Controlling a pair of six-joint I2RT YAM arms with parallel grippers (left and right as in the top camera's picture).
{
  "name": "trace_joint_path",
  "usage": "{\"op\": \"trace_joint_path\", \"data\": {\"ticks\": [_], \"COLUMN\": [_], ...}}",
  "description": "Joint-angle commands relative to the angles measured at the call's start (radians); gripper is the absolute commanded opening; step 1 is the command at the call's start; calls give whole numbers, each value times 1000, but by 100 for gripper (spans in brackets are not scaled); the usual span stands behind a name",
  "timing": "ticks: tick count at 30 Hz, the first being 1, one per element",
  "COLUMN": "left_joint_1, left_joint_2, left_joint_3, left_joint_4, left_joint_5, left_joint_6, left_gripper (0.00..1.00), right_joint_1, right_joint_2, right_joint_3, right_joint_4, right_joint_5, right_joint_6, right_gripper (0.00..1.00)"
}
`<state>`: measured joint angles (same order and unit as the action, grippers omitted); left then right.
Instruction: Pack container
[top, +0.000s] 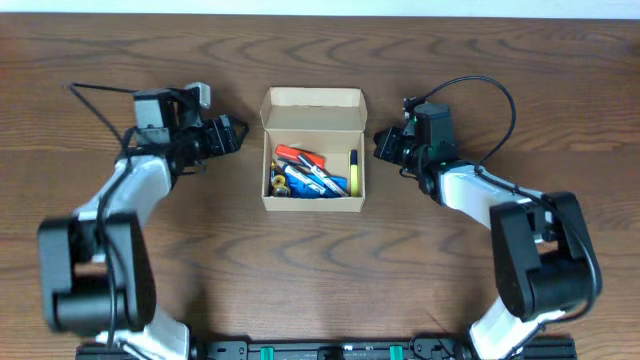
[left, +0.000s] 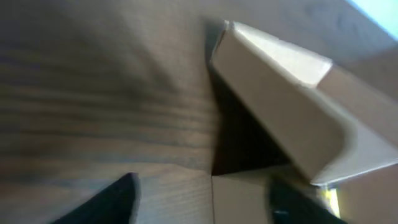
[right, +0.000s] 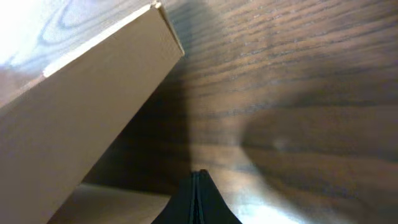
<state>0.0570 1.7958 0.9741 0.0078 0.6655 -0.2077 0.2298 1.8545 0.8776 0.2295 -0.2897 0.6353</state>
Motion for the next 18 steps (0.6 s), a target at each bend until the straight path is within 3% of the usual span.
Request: {"op": "trace_joint_path", "data": {"ticks": [1,5,13,18], "left_joint_1": [-7,-18,-64,-72], "left_joint_2": [90,181,285,331], "left_joint_3": [95,181,303,320], "left_joint_4": [11,1,-27,-29], "left_joint_5": [132,174,209,247], "left_joint_6": [-48,-85,-118,-130], "left_gripper": [47,27,6,6], "right_joint_1": [-8,-9,-8,-8], "right_joint_2": [60,117,205,207], "right_joint_3": [-5,1,59,87], "right_joint_4": [60,158,240,253], "right_joint_5": [-33,-42,-89,-94], "right_joint_6": [77,138,204,206], "right_gripper": [1,1,1,1]}}
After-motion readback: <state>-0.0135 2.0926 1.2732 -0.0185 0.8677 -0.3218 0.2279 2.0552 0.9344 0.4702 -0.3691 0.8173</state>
